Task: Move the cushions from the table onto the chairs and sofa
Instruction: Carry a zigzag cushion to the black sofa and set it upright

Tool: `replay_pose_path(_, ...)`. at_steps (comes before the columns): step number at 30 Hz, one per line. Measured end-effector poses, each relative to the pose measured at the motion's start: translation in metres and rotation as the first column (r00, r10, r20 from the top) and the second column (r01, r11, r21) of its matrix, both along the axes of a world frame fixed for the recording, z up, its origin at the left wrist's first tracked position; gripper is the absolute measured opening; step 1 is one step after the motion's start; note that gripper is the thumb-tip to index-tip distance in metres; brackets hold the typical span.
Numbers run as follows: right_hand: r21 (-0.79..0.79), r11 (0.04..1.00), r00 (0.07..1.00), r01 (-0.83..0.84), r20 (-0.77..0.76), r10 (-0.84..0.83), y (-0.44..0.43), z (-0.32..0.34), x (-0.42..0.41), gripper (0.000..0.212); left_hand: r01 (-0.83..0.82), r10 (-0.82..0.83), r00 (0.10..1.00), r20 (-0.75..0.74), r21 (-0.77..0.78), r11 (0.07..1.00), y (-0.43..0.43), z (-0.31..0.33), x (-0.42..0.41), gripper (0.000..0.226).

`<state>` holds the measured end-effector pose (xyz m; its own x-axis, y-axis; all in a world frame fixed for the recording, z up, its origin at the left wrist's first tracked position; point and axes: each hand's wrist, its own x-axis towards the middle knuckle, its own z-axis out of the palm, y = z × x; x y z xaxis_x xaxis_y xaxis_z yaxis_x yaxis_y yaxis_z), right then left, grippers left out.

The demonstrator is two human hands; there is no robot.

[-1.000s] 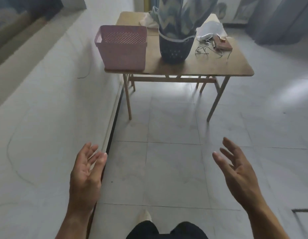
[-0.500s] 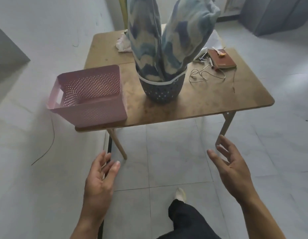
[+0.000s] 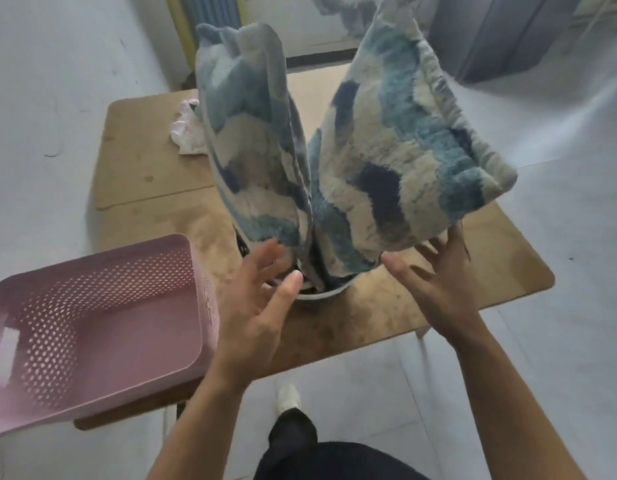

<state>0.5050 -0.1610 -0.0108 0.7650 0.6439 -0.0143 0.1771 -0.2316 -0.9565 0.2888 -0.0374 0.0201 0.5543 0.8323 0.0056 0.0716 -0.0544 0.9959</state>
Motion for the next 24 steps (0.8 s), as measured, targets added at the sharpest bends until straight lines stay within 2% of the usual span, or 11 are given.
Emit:
replay_pose_path(2,-0.028,0.999,0.999,0.018,-0.034,-0.019,0.018,-0.009,0.005,0.107,0.221,-0.221,0.975,-0.023,-0.009,0.975,0.021,0.004,0.028,0.056)
replay_pose_path(5,-0.029,1.0,0.99,0.007,-0.143,-0.011,0.05,-0.015,0.022,0.066,0.356,-0.354,0.934,-0.048,0.057,0.933,0.052,0.011,0.073,0.062)
replay_pose_path(6,0.0,1.0,0.983,0.019,-0.185,-0.019,0.061,-0.018,0.03,0.062,0.346,-0.344,0.938,-0.041,0.084,0.934,0.063,0.013,0.087,0.065)
replay_pose_path(9,0.126,0.992,0.976,0.008,-0.215,0.019,0.087,-0.021,0.055,0.092,0.302,-0.305,0.952,0.01,0.112,0.947,0.088,0.017,0.115,0.071)
replay_pose_path(10,0.158,0.988,0.973,-0.003,-0.229,0.04,0.094,-0.02,0.061,0.093,0.287,-0.291,0.956,0.021,0.108,0.952,0.095,0.017,0.118,0.072)
replay_pose_path(14,0.247,0.967,0.922,0.063,-0.385,0.039,0.116,-0.015,0.08,0.044,0.077,-0.079,0.996,0.051,0.038,0.996,0.121,0.01,0.114,0.077)
replay_pose_path(17,0.233,0.972,0.893,0.014,-0.441,0.092,0.121,-0.02,0.08,0.012,-0.14,0.172,0.973,-0.154,0.199,0.97,0.127,-0.009,0.098,0.07)
replay_pose_path(18,0.206,0.978,0.881,-0.028,-0.457,0.121,0.119,-0.017,0.078,0.017,-0.149,0.228,0.938,-0.261,0.289,0.946,0.123,-0.019,0.091,0.067)
replay_pose_path(21,0.173,0.974,0.851,-0.148,-0.479,0.215,0.102,-0.029,0.082,0.041,0.131,0.258,0.776,-0.575,0.547,0.827,0.098,-0.058,0.073,0.065)
replay_pose_path(23,0.173,0.975,0.827,-0.138,-0.521,0.21,0.089,-0.036,0.084,0.025,0.395,0.217,0.637,-0.74,0.555,0.732,0.075,-0.079,0.067,0.066)
replay_pose_path(24,0.187,0.974,0.823,-0.128,-0.529,0.21,0.085,-0.04,0.086,0.042,0.498,0.19,0.563,-0.805,0.513,0.699,0.062,-0.086,0.066,0.069)
